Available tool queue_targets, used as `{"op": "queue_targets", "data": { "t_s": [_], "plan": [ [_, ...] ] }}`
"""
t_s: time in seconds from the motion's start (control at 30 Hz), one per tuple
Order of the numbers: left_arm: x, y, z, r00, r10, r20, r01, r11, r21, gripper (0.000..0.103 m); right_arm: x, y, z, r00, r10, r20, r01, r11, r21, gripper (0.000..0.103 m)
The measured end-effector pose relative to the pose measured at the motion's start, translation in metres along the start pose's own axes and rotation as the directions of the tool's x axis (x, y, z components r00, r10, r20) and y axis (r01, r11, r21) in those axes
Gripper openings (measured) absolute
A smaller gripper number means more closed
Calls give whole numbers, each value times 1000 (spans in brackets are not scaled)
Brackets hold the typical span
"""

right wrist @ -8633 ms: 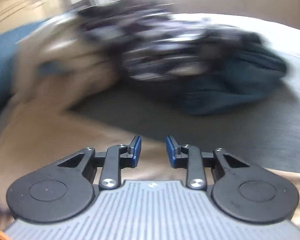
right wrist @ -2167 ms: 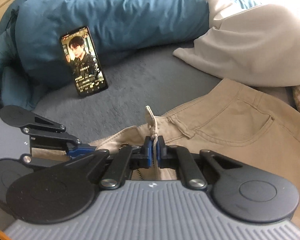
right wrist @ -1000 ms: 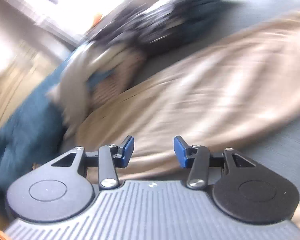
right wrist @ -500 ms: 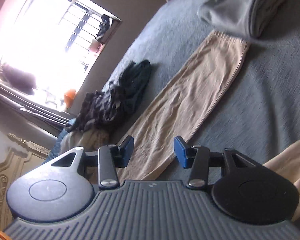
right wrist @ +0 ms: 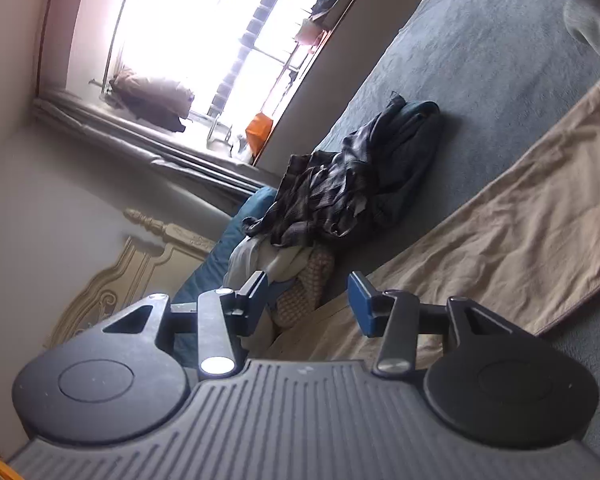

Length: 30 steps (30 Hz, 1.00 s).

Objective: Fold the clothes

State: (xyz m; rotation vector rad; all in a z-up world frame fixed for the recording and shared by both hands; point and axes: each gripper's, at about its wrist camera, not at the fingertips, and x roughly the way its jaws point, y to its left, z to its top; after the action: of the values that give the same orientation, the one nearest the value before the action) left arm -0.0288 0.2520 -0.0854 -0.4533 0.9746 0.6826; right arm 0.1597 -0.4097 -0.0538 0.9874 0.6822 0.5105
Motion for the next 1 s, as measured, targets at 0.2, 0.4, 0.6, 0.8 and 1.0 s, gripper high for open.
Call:
{"op": "queue_targets", "data": {
  "t_s": [0.2, 0.4, 0.6, 0.8, 1.0],
  "plan": [
    [24, -6, -1, 997, -11, -79, 14, 999, 36, 81, -28, 3, 11, 997, -82, 5, 82, 996, 23, 45],
    [63, -4, -23, 990, -36, -136, 50, 993, 106, 81, -52, -26, -30, 992, -81, 95, 73, 994, 83, 45],
    [75, 10, -43, 979, -92, -184, 109, 990, 87, 80, -103, -47, -96, 971, -158, 182, 118, 970, 214, 45],
    [75, 27, -67, 963, -170, -211, 182, 982, 41, 71, -182, -44, -150, 931, -231, 283, 147, 946, 288, 45],
    [78, 41, -89, 947, -243, -209, 239, 970, -46, 65, -245, -68, -196, 893, -337, 298, 169, 865, 472, 45]
  ]
}}
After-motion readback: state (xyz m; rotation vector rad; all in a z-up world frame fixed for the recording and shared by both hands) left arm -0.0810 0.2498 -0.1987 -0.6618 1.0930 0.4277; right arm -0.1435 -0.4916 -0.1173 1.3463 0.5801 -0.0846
